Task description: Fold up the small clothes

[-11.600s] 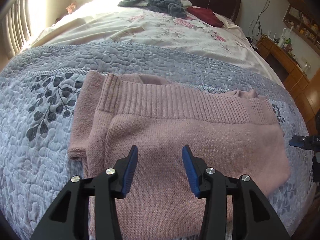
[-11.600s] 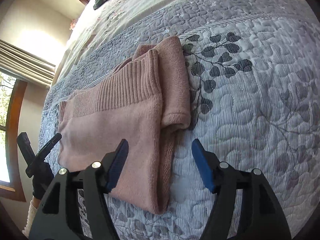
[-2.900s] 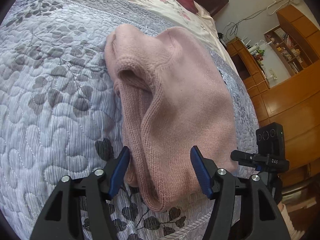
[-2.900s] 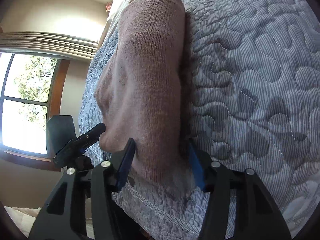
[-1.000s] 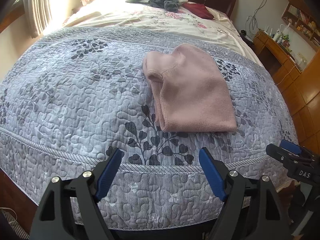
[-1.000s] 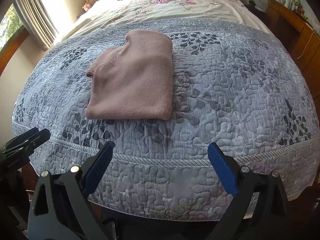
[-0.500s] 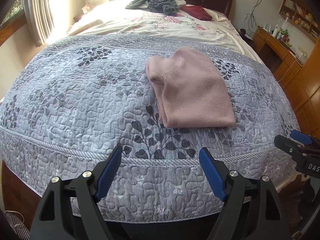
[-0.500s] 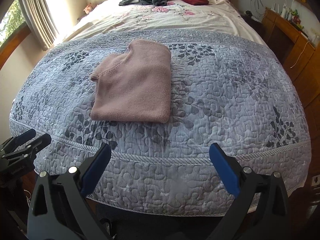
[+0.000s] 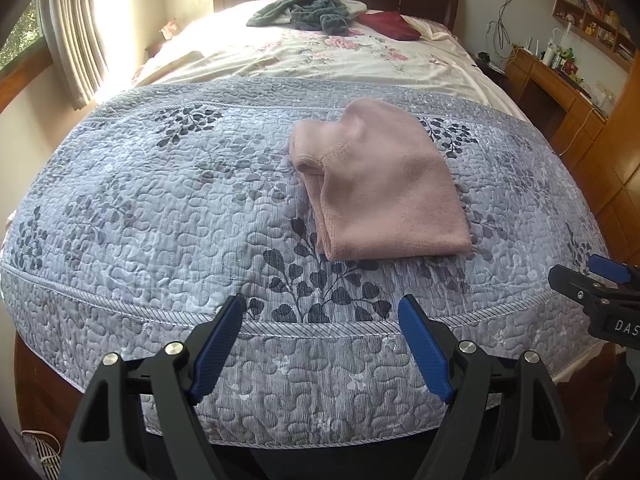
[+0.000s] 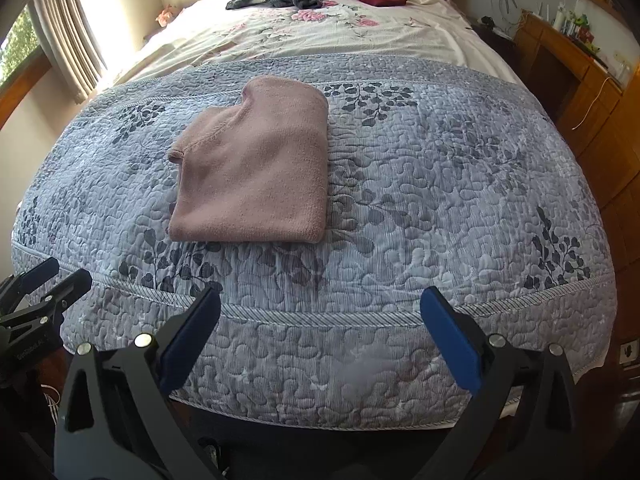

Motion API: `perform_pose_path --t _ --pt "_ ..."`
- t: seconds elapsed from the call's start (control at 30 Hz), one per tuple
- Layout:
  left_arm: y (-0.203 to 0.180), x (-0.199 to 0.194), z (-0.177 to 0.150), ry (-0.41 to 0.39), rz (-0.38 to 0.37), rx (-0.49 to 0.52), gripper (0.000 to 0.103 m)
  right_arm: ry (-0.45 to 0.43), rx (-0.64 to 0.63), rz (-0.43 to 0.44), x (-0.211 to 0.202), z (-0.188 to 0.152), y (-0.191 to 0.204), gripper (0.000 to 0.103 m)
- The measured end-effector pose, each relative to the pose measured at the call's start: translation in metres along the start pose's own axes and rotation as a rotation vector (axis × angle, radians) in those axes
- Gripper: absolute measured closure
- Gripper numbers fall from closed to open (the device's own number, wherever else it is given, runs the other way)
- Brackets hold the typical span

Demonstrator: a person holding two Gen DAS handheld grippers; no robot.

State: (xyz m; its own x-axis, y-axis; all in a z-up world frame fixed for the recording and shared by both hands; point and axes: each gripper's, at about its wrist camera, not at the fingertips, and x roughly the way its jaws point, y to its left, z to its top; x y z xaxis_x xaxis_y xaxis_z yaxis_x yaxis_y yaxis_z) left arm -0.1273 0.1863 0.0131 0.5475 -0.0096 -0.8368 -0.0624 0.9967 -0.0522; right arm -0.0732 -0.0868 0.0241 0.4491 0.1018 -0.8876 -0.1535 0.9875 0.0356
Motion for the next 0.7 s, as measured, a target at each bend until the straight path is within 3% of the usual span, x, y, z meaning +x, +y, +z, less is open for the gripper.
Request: perform_pose_path --t 0.7 --pt "0.0007 0.0080 -0.0008 0.014 0.002 0.000 0.022 0.007 0.009 -0.041 0.0086 0.0011 -0.0072 0.003"
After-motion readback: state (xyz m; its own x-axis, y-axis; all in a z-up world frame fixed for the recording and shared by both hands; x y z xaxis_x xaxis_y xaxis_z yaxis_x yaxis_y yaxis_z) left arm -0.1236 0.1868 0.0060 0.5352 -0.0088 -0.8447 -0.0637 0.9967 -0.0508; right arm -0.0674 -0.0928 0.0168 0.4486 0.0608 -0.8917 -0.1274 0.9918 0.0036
